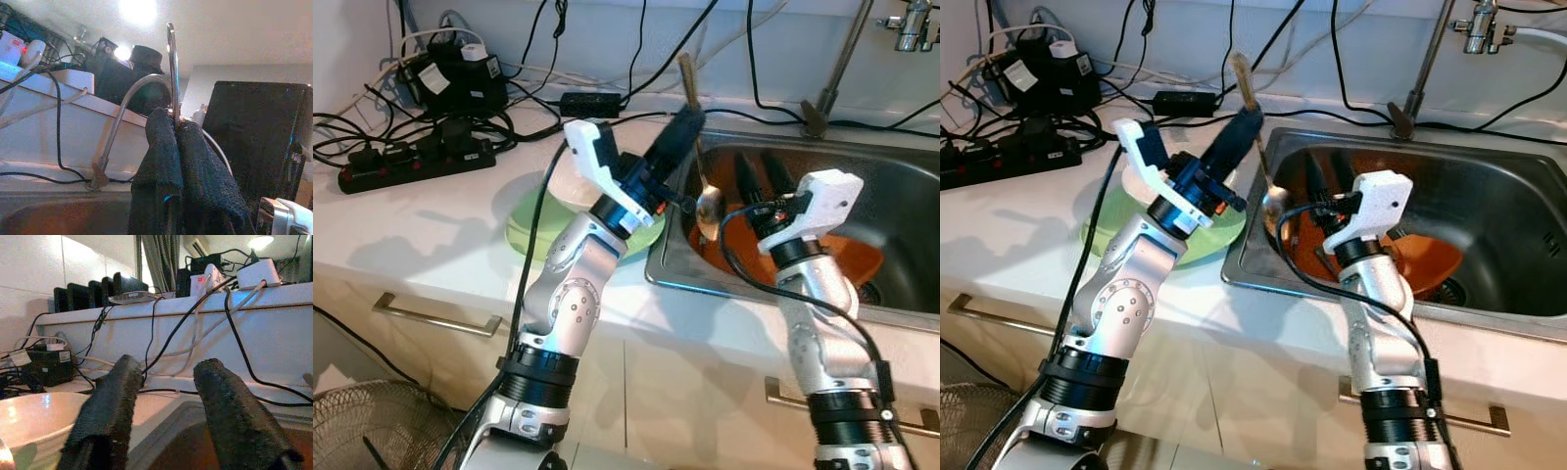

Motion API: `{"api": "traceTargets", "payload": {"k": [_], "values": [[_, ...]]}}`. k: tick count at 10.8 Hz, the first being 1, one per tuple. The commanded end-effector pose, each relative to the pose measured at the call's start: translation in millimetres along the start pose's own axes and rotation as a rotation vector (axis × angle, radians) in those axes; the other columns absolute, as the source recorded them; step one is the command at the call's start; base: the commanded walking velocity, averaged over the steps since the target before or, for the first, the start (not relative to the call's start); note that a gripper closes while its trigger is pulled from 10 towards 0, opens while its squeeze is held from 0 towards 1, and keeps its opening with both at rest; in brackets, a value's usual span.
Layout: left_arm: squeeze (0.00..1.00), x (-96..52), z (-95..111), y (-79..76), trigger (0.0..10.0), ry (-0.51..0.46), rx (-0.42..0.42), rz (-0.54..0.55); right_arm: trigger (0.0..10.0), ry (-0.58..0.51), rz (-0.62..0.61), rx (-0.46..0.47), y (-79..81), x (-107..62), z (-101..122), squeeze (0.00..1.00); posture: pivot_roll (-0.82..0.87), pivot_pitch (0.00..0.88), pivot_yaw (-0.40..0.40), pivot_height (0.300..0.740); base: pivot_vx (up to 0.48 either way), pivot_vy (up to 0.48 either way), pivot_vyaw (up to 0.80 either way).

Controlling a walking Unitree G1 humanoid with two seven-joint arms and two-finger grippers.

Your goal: Kitchen organization

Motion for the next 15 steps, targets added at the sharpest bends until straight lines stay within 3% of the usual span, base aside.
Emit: {"api": "traceTargets", "payload": {"k": [1, 2, 6, 7, 10, 15], "values": [[0.0, 3.7, -1, -3.3, 10.0, 0.028, 0.02, -0.021, 10.0, -0.003, -0.026, 0.0, -9.5, -0.8, 4, 0.96, 0.16, 0.0, 0.057, 0.725, 0.0, 0.0, 0.0], [0.0, 2.1, -4, -1.1, 10.0, 0.053, 0.056, -0.018, 10.0, 0.007, 0.0, 0.018, -9.9, -1.5, 5, 0.0, 0.16, 0.0, 0.054, 0.725, 0.0, 0.0, 0.0], [0.0, 0.0, -5, 6.2, 10.0, 0.083, 0.125, -0.005, 10.0, 0.027, 0.138, 0.036, -10.5, -9.0, 14, 0.0, 0.15, 0.0, 0.057, 0.725, 0.0, 0.0, 0.0], [0.0, 0.4, -5, 6.6, 10.0, 0.083, 0.128, -0.003, 10.0, 0.03, 0.175, 0.042, -6.3, -11.1, 15, 0.0, 0.15, 0.0, 0.056, 0.725, 0.0, 0.0, 0.0], [0.0, 4.6, -6, 7.0, 10.0, 0.082, 0.137, -0.007, 10.0, 0.065, 0.378, 0.111, 30.9, -23.6, 12, 0.0, 0.15, 0.0, 0.056, 0.725, 0.0, 0.0, 0.0], [0.0, 2.3, -12, 7.8, 10.0, 0.098, 0.139, -0.002, 10.0, 0.062, 0.422, 0.155, 43.1, -24.2, 15, 0.0, 0.16, 0.0, 0.048, 0.725, 0.0, 0.0, 0.0]]}}
Point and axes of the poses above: a point about 5 cm out from each wrist's last joint towards the gripper, its own x axis pointing out of the wrist towards the gripper, its own z axis along the axis of the wrist's last joint, y = z × x, the point moved 5 cm from there along x, pointing out of the wrist towards the gripper, and after that the axes turned 7 degrees about -x, right-handed, at the moved point
